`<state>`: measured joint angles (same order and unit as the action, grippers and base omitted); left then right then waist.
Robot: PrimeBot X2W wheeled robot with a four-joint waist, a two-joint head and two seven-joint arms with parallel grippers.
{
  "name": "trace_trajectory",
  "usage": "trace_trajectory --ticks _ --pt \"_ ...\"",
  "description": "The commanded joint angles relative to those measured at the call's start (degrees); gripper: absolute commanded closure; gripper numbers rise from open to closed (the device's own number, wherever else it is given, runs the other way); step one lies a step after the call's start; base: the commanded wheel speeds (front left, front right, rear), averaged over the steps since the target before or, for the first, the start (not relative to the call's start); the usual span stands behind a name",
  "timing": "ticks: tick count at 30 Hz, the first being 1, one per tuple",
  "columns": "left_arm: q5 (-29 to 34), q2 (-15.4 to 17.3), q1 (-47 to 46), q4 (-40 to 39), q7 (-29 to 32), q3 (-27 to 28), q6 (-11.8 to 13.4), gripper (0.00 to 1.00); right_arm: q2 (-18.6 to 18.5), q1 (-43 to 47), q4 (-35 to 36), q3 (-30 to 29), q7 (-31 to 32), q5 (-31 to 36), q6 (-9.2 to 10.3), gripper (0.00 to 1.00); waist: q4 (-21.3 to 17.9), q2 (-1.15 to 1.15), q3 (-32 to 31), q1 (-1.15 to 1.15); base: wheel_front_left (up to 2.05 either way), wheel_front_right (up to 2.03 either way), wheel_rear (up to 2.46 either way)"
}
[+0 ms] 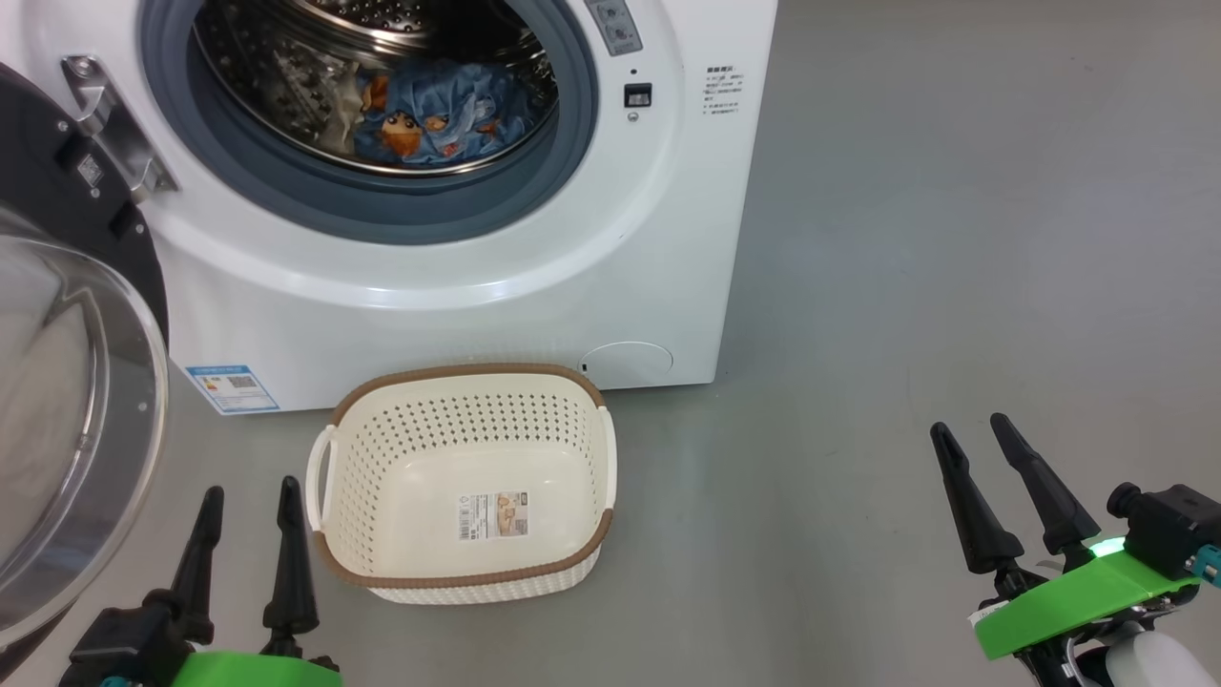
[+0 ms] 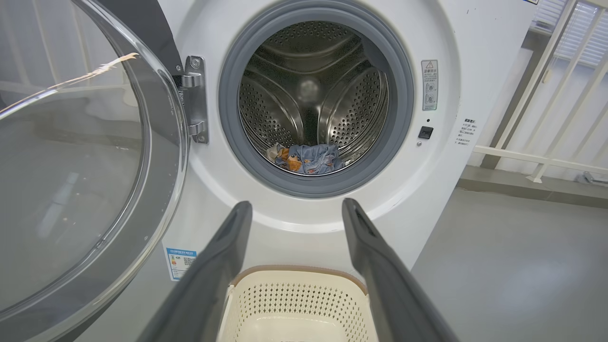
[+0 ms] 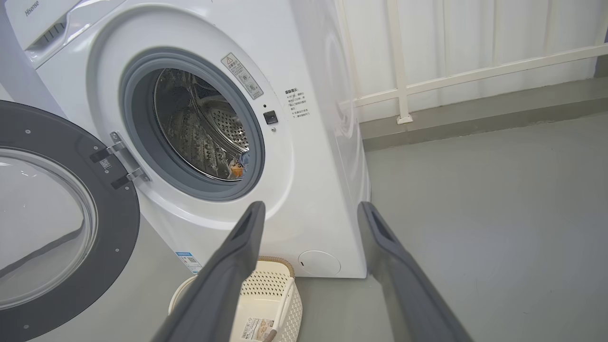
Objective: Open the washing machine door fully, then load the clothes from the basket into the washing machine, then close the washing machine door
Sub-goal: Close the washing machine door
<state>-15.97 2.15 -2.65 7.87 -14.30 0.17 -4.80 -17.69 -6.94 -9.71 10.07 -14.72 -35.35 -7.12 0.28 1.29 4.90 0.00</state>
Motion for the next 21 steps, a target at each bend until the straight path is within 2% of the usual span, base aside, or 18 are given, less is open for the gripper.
trace_trajectory --ticks 1,9,21 --pt "0.8 0.7 -1.6 -1.1 -0.7 2.1 0.3 0.00 -0.8 -0.5 1.4 0.7 -0.3 0.6 -0.36 0.00 0.4 0.00 0.0 0.00 0.00 0.00 0.00" --pt "0.6 0.7 -1.6 -1.2 -0.7 1.9 0.5 0.00 -1.0 -0.7 1.8 0.5 -0.3 0.6 -0.36 0.00 2.0 0.00 0.3 0.00 0.00 0.00 0.00" --pt "1.2 0.7 -1.4 -1.5 -0.7 1.5 3.3 0.00 -1.4 -0.6 1.8 1.7 -0.3 0.5 -0.36 0.00 8.2 0.00 0.1 0.00 0.00 0.00 0.00"
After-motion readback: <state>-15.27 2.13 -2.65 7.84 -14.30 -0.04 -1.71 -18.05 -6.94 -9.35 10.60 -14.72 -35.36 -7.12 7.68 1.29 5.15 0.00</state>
